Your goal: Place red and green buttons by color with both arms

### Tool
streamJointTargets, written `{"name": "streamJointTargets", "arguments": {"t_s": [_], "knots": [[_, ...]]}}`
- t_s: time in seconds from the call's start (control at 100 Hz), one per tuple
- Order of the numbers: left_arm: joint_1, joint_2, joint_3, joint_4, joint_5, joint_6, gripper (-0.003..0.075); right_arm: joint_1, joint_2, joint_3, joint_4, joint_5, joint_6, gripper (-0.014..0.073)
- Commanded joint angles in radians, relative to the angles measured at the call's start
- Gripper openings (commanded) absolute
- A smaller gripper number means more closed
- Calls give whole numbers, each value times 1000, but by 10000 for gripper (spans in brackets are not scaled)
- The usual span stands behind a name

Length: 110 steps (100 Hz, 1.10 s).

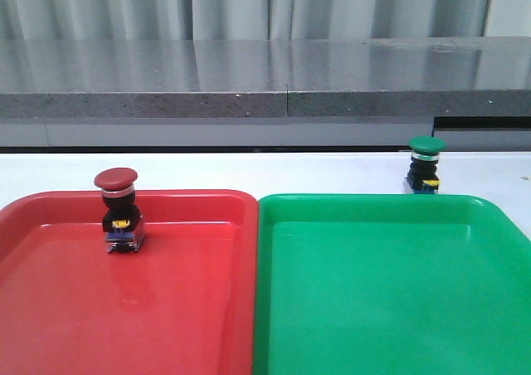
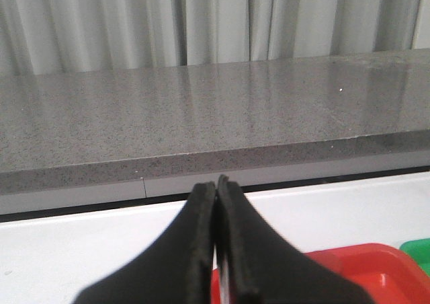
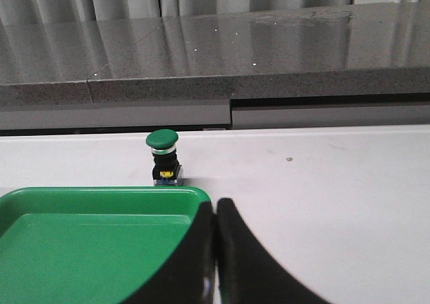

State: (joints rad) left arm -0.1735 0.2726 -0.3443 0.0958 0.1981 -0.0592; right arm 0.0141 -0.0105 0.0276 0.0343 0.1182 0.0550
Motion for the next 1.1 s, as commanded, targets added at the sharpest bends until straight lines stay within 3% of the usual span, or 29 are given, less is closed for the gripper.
{"name": "streamJointTargets", "arguments": {"t_s": [0.0, 0.35, 0.47, 1.09], "knots": [[2, -42, 29, 19, -77, -4, -19, -1, -21, -15, -8, -84, -3, -67], [97, -311, 321, 22, -79, -12, -19, -1, -21, -15, -8, -84, -3, -67], [113, -305, 376, 20, -135, -15, -19, -1, -21, -15, -8, -84, -3, -67], [113, -308, 388, 16, -188, -15, -19, -1, -21, -15, -8, -84, -3, -67]]}}
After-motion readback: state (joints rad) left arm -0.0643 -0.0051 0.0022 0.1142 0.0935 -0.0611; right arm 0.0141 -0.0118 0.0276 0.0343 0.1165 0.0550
